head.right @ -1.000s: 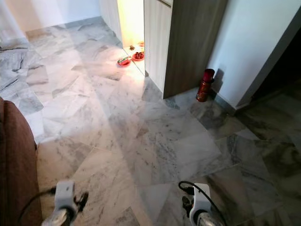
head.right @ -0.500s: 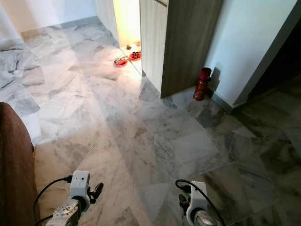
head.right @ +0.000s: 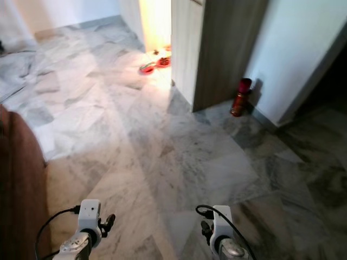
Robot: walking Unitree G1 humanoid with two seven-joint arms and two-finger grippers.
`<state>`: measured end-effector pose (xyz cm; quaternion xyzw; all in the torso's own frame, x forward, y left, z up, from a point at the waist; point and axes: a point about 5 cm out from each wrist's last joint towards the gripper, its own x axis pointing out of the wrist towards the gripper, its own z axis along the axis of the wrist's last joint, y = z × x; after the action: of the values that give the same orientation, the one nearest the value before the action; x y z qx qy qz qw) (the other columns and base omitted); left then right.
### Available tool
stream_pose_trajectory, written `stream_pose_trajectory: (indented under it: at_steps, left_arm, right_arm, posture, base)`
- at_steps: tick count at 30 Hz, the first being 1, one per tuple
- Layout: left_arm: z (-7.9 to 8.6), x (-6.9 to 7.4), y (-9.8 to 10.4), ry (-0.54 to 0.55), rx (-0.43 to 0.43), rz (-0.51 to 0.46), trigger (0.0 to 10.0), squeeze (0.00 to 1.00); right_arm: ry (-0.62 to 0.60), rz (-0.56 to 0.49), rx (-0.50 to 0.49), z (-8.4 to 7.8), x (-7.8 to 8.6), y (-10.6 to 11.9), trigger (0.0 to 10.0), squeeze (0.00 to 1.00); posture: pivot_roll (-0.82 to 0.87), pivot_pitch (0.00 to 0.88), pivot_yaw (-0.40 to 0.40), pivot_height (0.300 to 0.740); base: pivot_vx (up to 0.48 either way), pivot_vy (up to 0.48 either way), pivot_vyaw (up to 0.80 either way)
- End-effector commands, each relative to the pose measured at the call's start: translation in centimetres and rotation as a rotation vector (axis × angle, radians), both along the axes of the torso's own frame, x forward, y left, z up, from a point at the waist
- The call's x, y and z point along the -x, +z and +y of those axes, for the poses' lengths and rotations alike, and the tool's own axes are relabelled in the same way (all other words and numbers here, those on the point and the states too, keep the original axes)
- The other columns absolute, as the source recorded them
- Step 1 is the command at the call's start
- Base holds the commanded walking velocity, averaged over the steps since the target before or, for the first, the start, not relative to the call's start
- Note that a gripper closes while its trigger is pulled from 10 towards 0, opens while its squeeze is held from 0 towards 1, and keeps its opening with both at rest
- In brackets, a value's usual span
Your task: Move the pillow to the sofa from floor
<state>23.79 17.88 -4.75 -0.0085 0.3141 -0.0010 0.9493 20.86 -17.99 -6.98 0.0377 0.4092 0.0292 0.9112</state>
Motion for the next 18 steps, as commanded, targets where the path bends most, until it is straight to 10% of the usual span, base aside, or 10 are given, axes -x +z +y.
stream_pose_trajectory:
  at_steps: [1, 18]
  left_arm:
    - [0.44, 1.20, -0.86, 0.004, -0.008, 0.059, 10.0, 0.00]
    - [0.49, 1.37, -0.97, 0.001, -0.007, 0.067, 10.0, 0.00]
  right_arm:
    - [-0.003, 0.008, -0.008, 0.08, 0.68, -0.35, 10.0, 0.00]
    - [0.017, 0.015, 0.002, 0.25, 1.29, -0.65, 10.0, 0.00]
  posture:
    - [0.03, 0.101, 0.011, 0.718]
    - [0.04, 0.098, 0.018, 0.718]
  base:
    - [0.000, 0.000, 0.80]
    - [0.000, 0.000, 0.80]
